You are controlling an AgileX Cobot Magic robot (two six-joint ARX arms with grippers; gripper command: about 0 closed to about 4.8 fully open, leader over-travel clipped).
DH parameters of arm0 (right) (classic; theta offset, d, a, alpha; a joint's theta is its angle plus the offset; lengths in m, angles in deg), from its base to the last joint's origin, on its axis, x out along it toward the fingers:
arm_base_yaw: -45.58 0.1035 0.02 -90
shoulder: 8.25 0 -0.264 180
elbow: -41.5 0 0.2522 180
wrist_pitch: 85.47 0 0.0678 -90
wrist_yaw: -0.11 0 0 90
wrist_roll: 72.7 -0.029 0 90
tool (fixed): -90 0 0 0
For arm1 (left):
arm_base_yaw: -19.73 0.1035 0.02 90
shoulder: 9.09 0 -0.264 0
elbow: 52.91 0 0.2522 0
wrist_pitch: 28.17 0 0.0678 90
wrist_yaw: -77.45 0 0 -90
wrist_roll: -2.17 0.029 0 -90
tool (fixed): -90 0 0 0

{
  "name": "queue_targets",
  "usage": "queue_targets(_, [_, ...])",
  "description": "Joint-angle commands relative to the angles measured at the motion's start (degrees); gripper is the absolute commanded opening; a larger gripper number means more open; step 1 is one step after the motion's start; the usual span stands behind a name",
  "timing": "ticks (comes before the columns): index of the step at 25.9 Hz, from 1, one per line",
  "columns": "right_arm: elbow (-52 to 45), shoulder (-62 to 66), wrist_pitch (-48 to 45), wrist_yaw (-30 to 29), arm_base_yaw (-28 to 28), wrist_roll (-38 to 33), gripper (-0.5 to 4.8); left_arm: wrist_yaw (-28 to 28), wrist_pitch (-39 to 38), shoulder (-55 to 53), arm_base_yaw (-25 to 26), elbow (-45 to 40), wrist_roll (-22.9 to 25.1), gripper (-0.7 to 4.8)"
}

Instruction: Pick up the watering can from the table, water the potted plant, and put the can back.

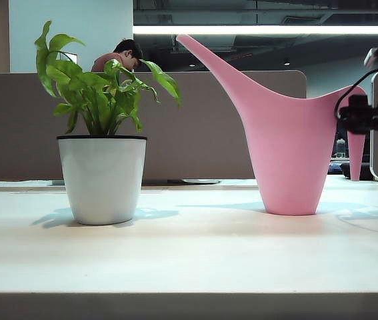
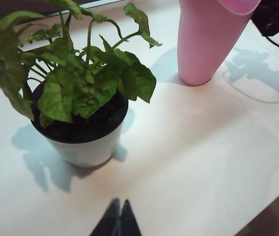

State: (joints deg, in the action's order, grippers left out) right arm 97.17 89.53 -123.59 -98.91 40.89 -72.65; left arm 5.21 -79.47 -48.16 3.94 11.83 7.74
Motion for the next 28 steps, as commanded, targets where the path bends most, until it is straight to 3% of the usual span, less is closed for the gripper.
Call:
queue_targets(1, [-1.0, -3.7, 6.2, 0.1, -0.2, 0.2, 3.16, -0.1, 0.3, 0.1, 0.0, 0.2, 0.0, -0.05])
queue_targets(6, [-5.2, -14.1, 8.7, 0.1, -0.2, 0.4, 3.01, -0.2, 0.1, 0.1, 0.0, 0.2, 0.0, -0.05])
queue_targets(10, [-8.0, -24.4, 15.8, 0.0, -0.1, 0.1, 1.52, -2.7, -0.7, 1.7, 0.0, 0.1, 0.0, -0.05])
queue_targets(15, [-12.5, -43.2, 28.1, -0.2, 0.0, -2.3, 0.29, -5.4, 2.2, 11.0, 0.0, -4.5, -0.2, -0.05])
queue_targets(17, [-12.9, -52.0, 35.8, -0.3, 0.0, -4.5, 0.21, -5.5, 5.4, 15.6, 0.0, -9.0, -0.2, -0.05])
queue_targets(22, [-12.9, -64.8, 44.8, -1.6, 0.6, -4.5, -0.01, -8.1, 11.5, 20.3, 0.0, -16.9, -0.4, -0.05])
queue_targets(28, [-13.0, -76.7, 56.8, -1.6, 1.1, -3.9, -0.01, -9.2, 18.1, 20.7, 0.0, -24.6, -6.7, -0.05])
